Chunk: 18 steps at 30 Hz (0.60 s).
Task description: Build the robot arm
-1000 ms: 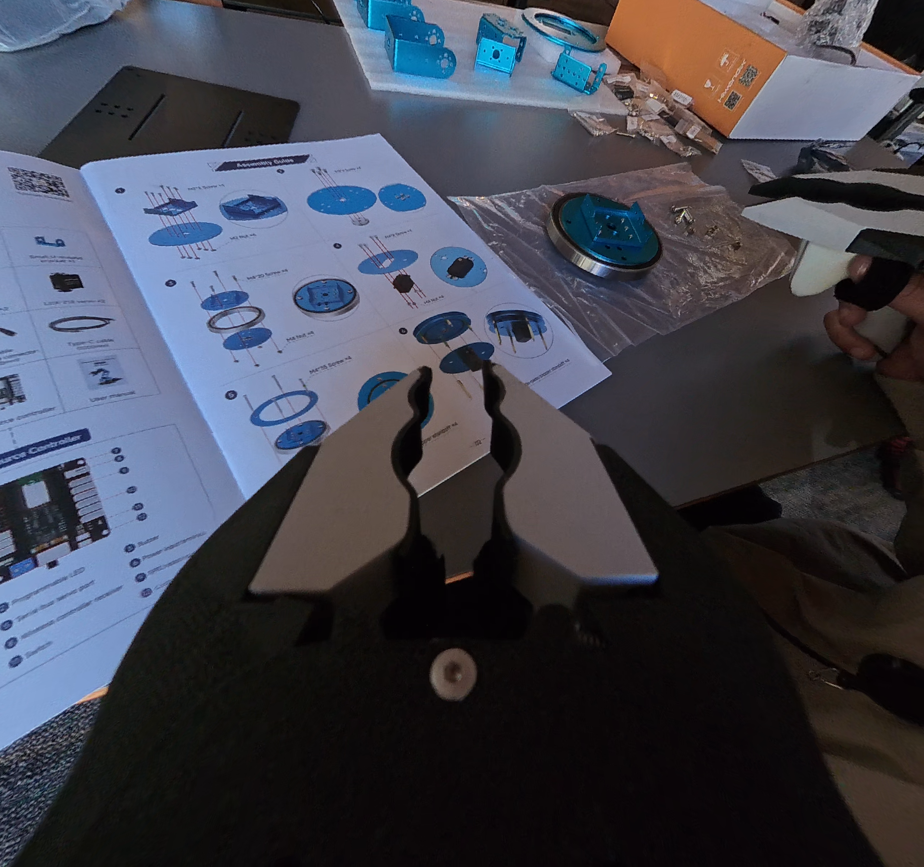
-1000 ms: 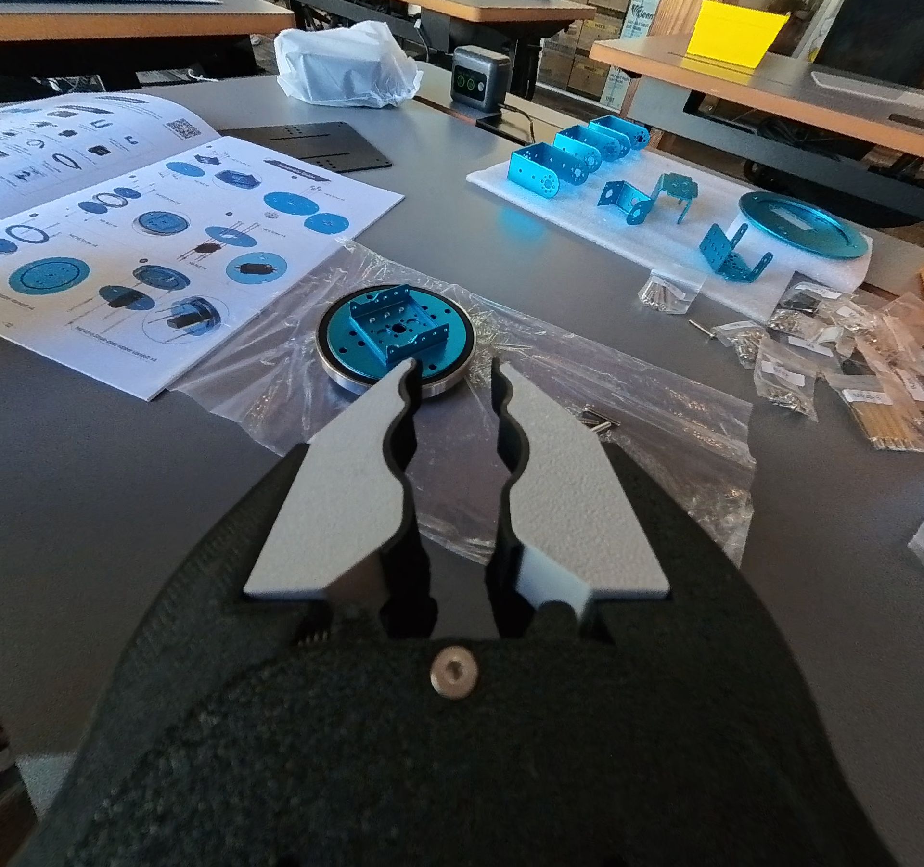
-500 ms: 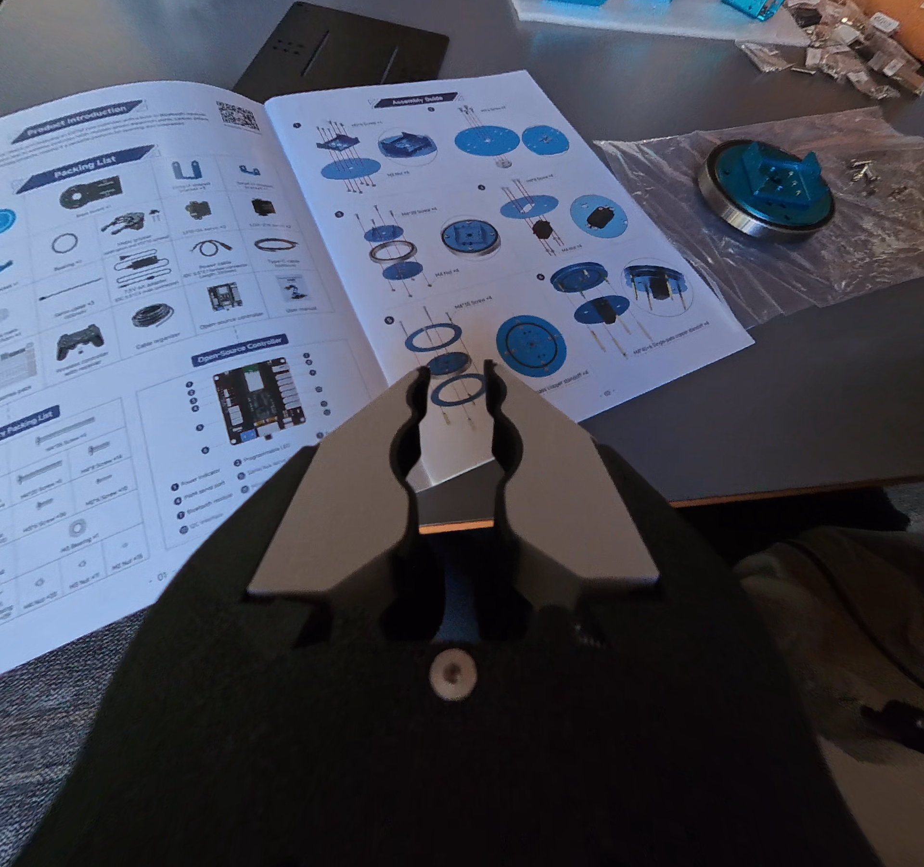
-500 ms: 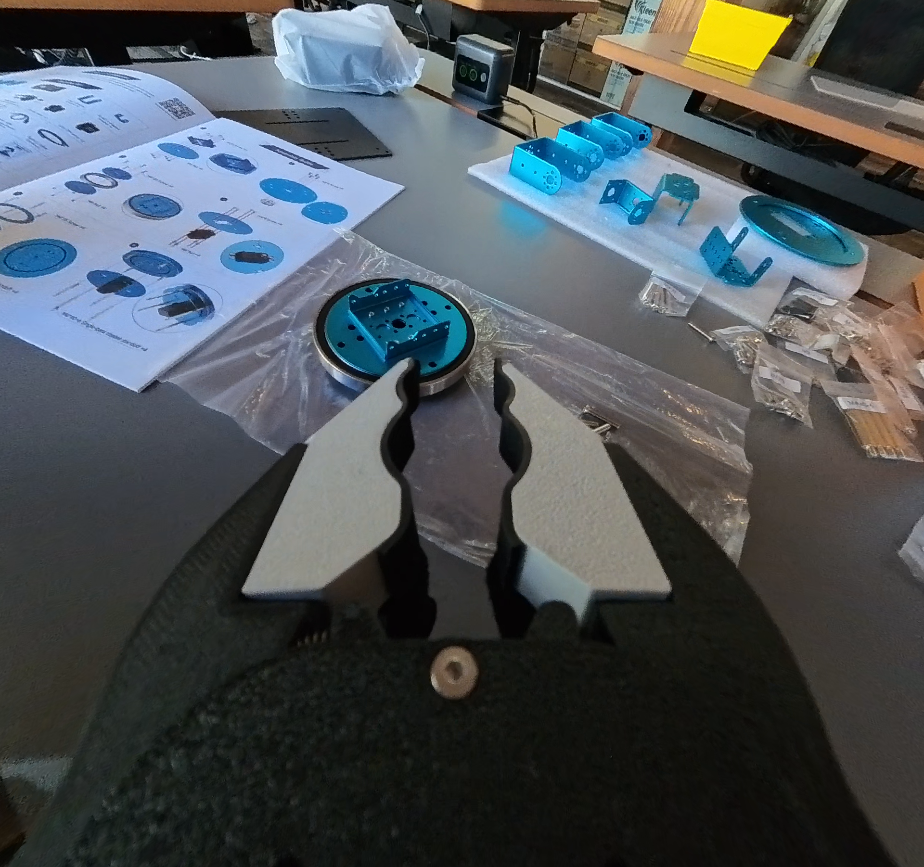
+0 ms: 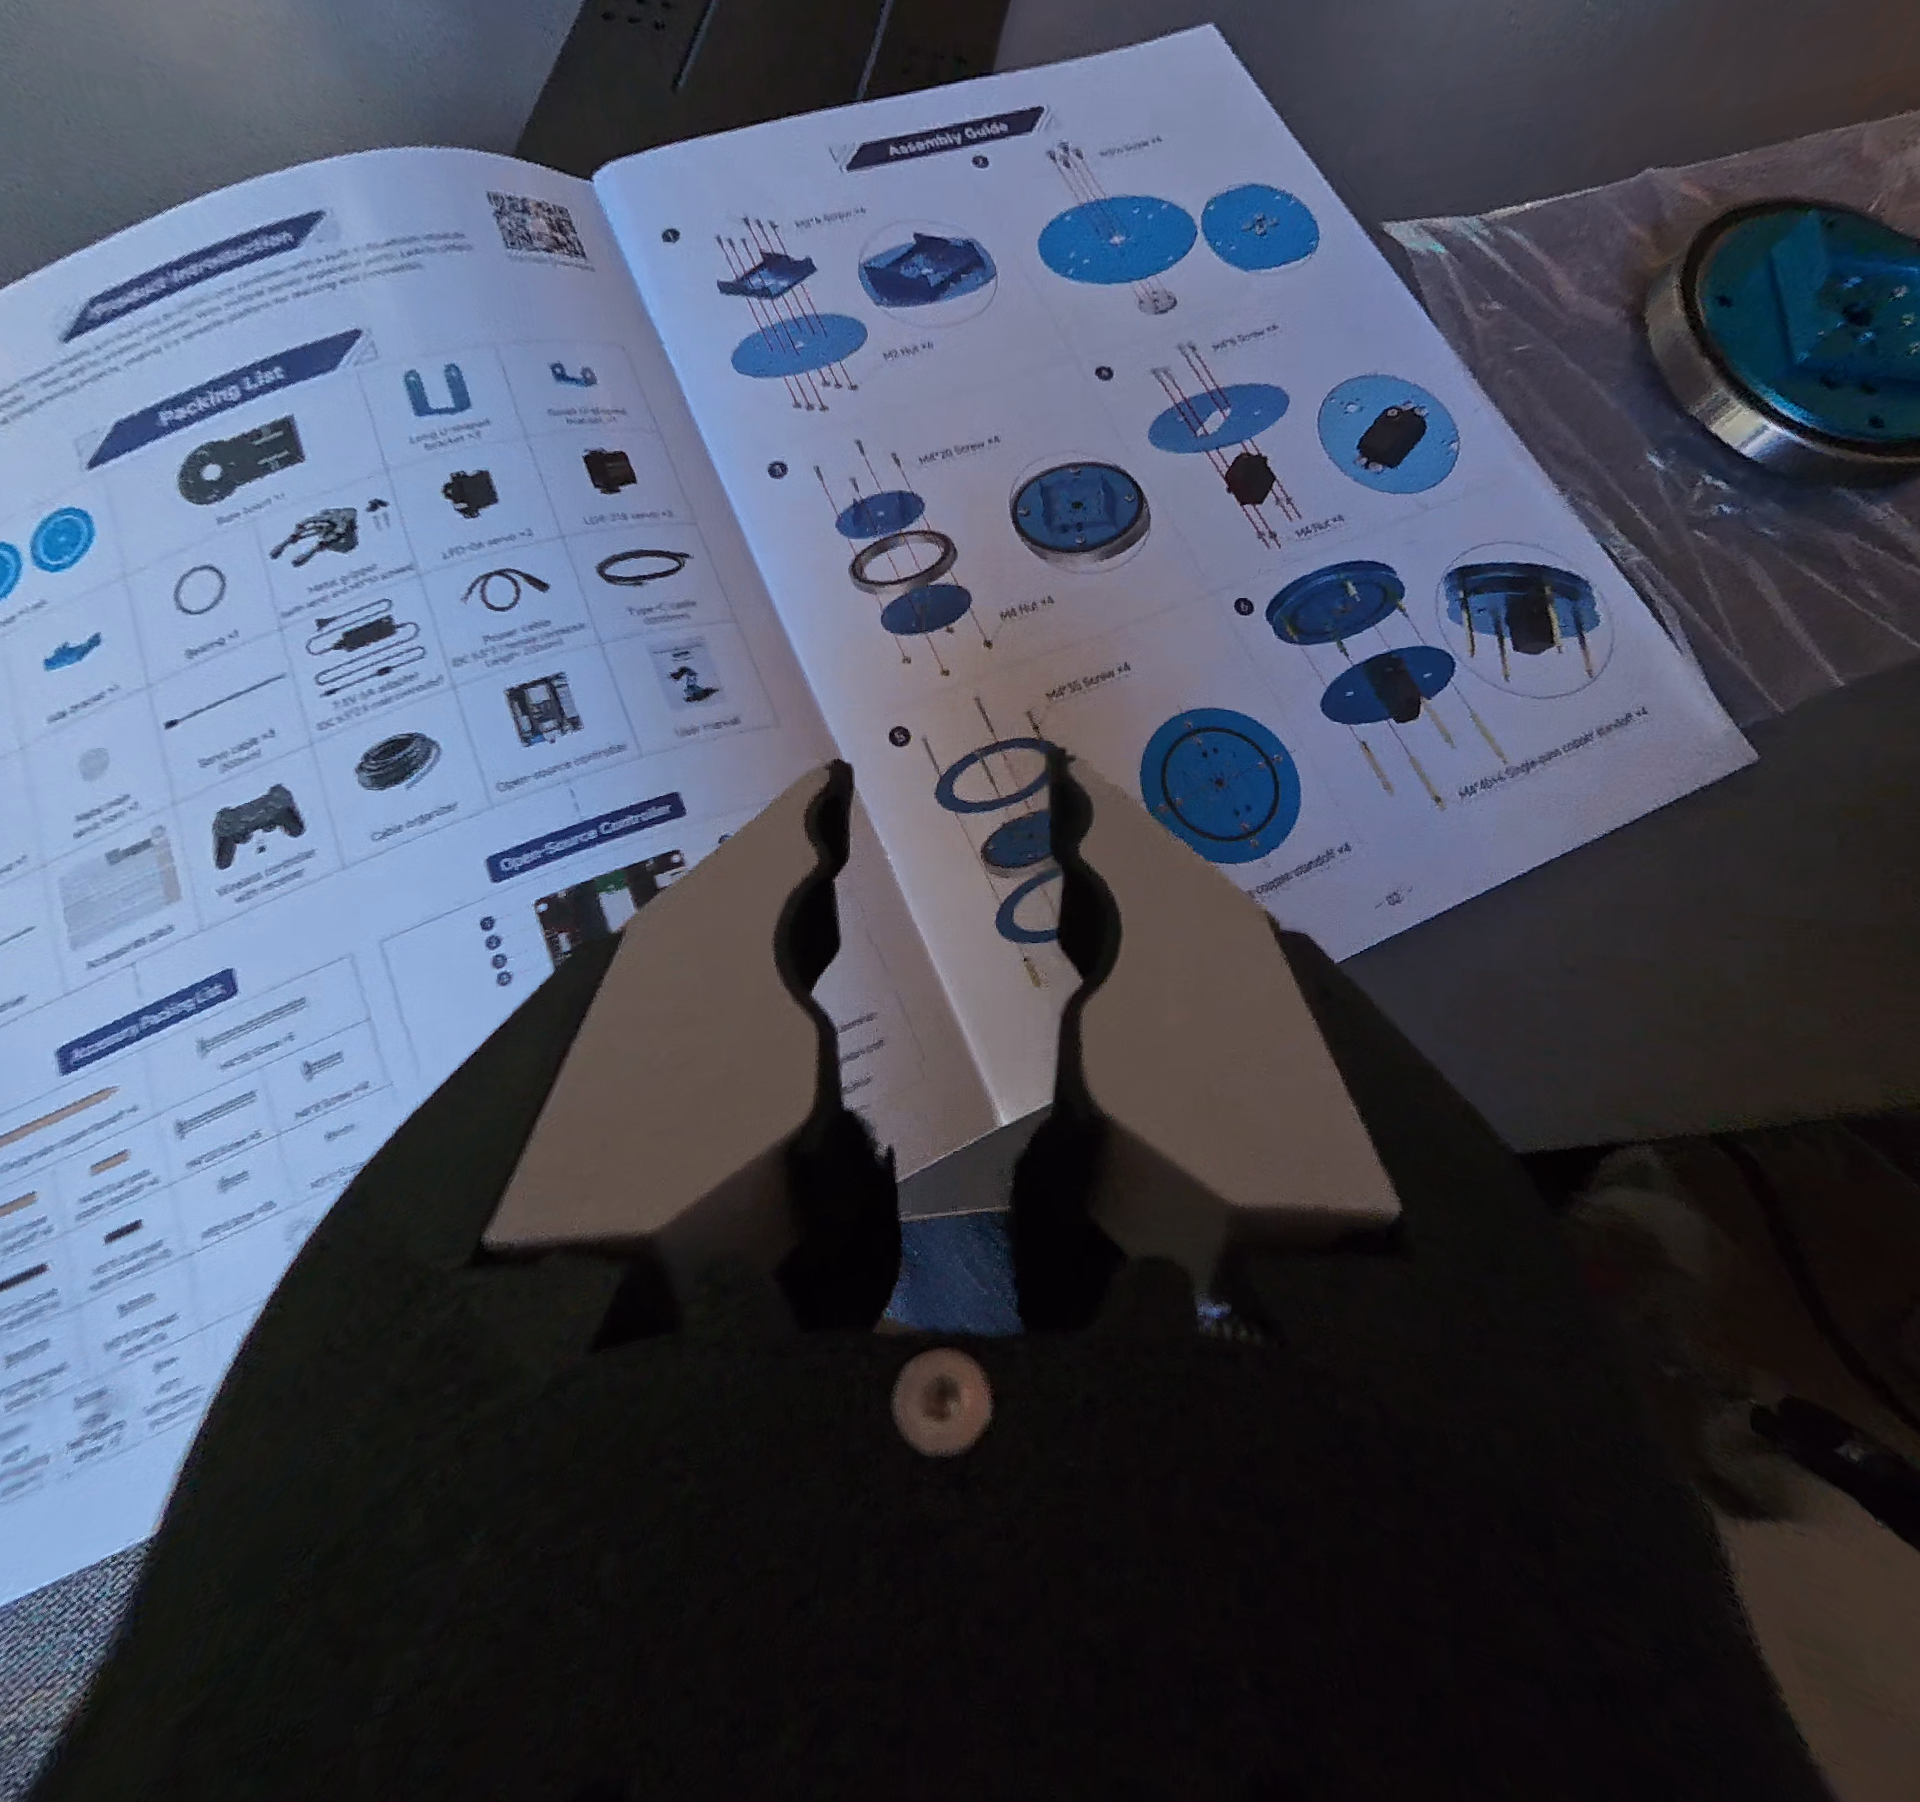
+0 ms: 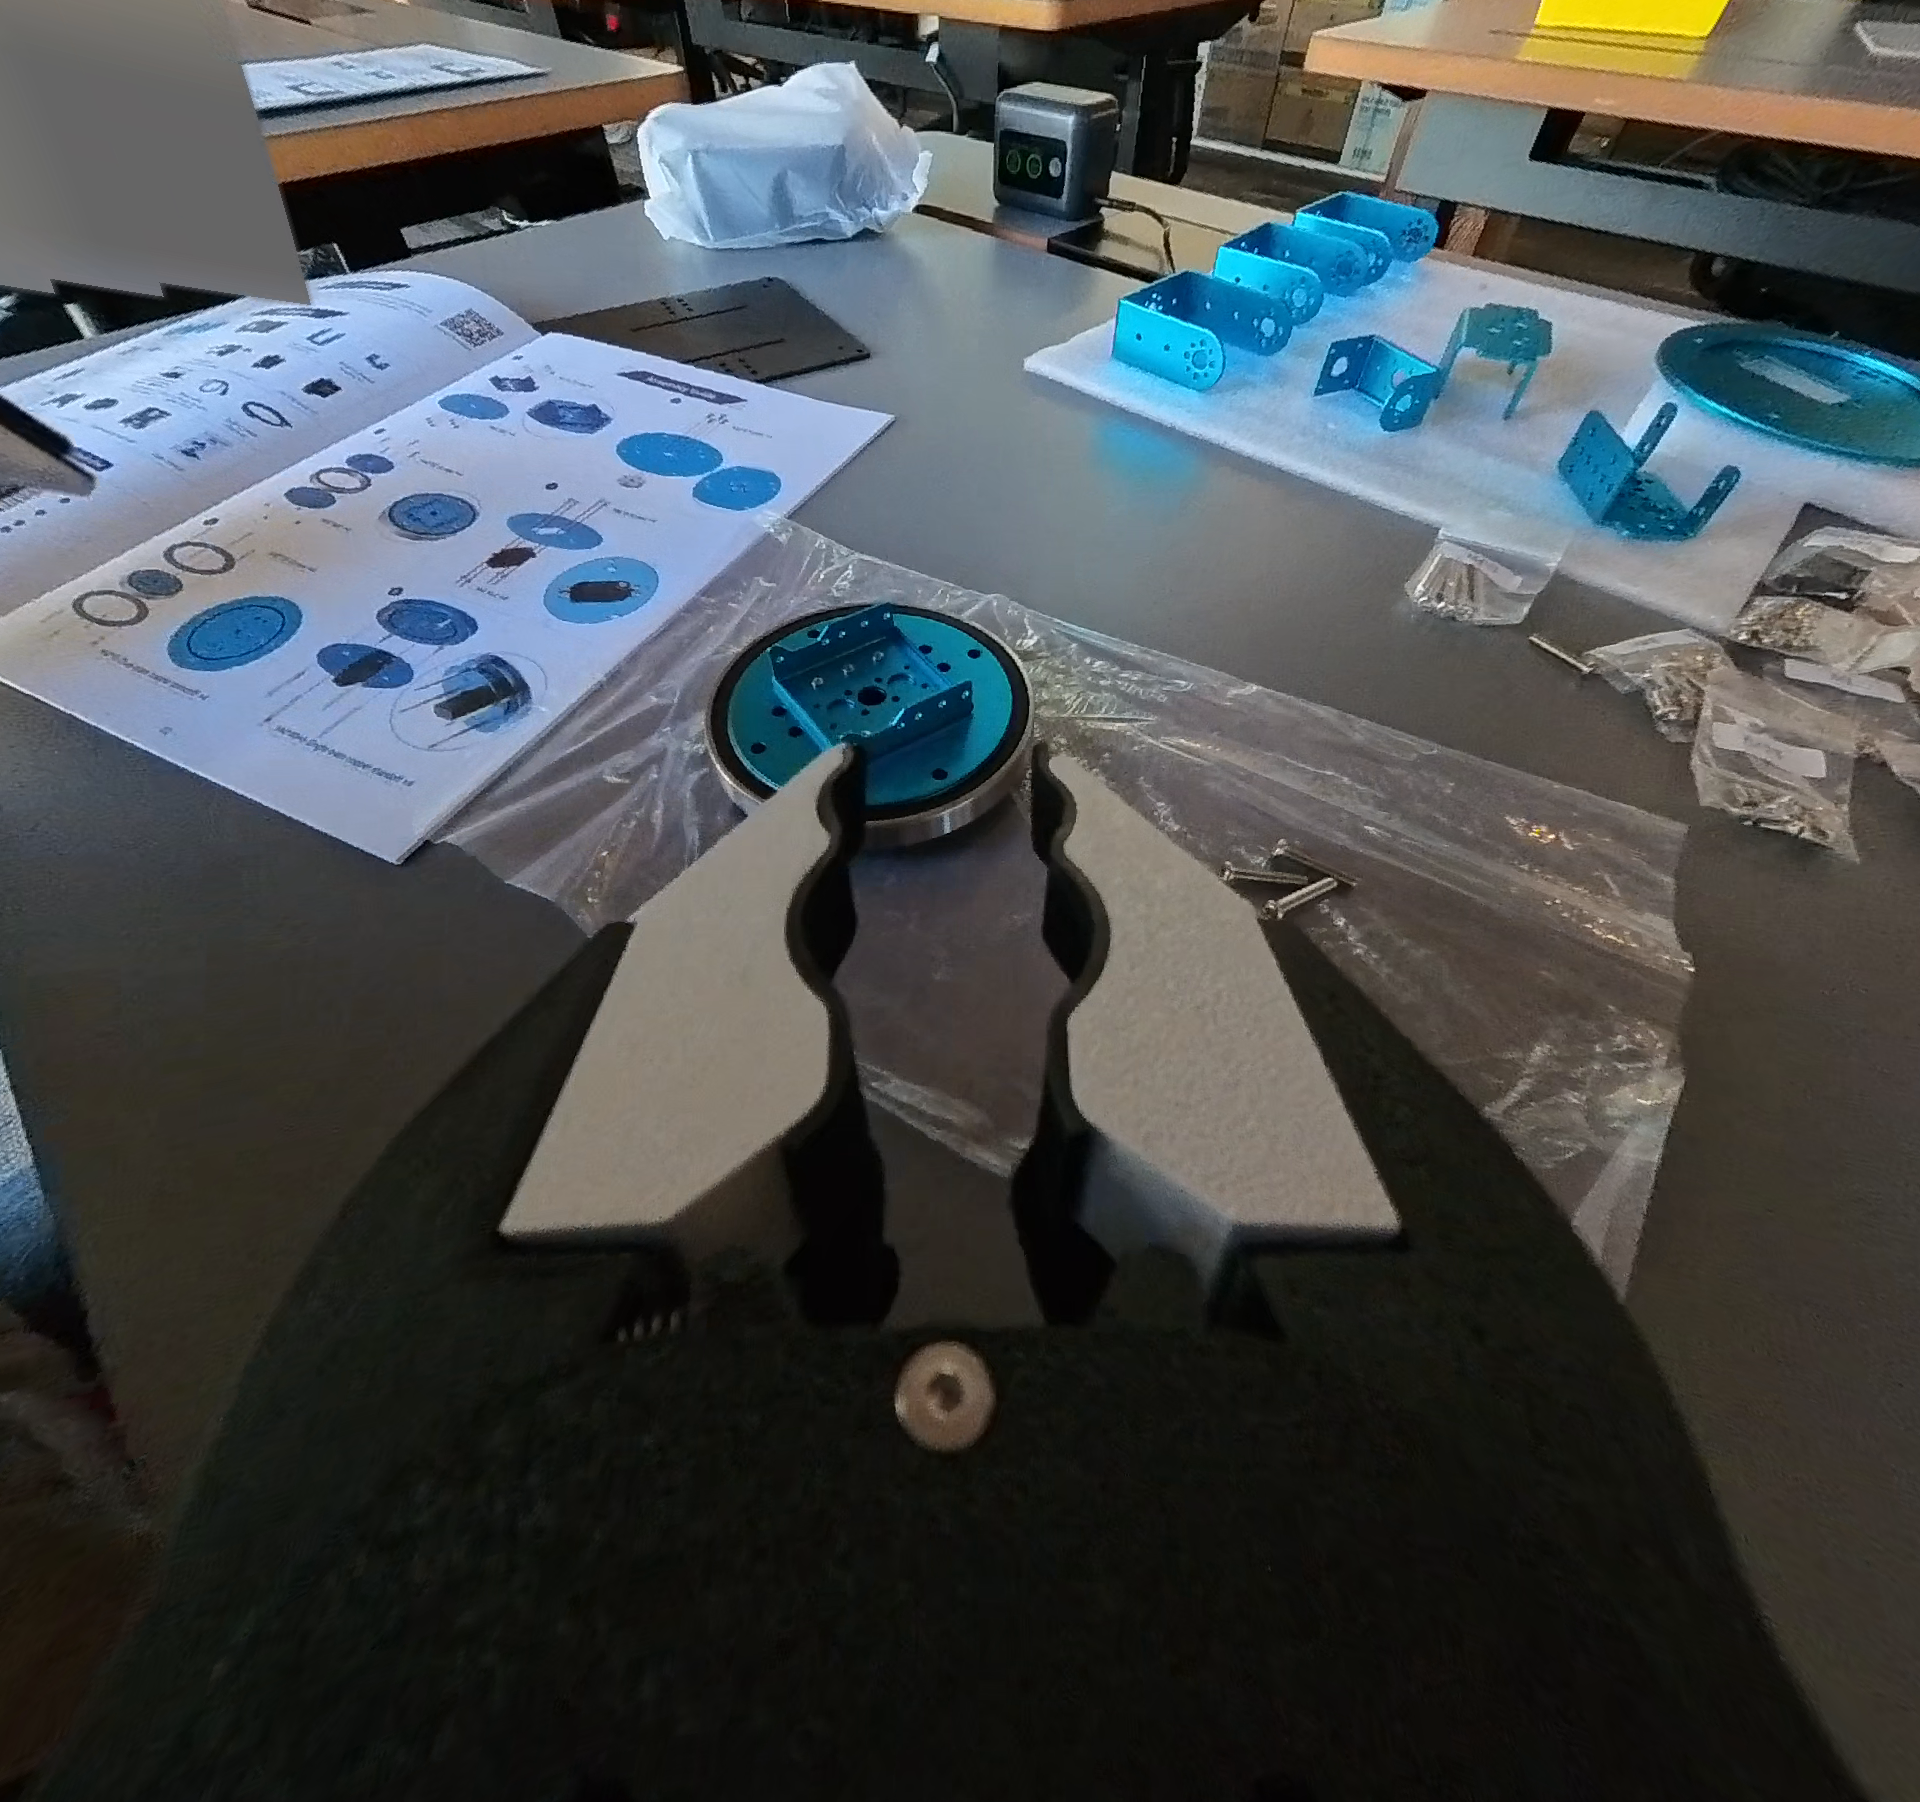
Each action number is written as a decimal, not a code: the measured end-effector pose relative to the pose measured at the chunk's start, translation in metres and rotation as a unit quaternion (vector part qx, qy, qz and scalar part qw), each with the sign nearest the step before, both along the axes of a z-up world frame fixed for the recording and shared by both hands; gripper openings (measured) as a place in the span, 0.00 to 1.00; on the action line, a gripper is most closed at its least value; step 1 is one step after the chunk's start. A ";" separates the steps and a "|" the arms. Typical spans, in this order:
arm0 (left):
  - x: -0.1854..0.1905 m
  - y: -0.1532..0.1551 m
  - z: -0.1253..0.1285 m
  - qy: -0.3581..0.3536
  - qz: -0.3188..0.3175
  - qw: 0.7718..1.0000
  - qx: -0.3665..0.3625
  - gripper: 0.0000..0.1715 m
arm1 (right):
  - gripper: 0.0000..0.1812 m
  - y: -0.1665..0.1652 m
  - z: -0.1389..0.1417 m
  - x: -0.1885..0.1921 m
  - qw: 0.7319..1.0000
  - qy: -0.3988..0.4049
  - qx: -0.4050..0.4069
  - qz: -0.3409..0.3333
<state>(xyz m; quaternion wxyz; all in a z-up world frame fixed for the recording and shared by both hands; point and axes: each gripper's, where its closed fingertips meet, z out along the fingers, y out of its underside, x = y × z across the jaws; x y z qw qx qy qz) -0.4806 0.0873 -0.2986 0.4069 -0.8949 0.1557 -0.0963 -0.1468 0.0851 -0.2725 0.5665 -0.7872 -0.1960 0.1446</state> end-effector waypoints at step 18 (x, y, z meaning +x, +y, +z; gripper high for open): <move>0.037 0.004 0.006 -0.045 -0.058 0.997 0.011 0.25 | 0.17 0.002 -0.002 -0.015 0.994 0.064 -0.045 0.075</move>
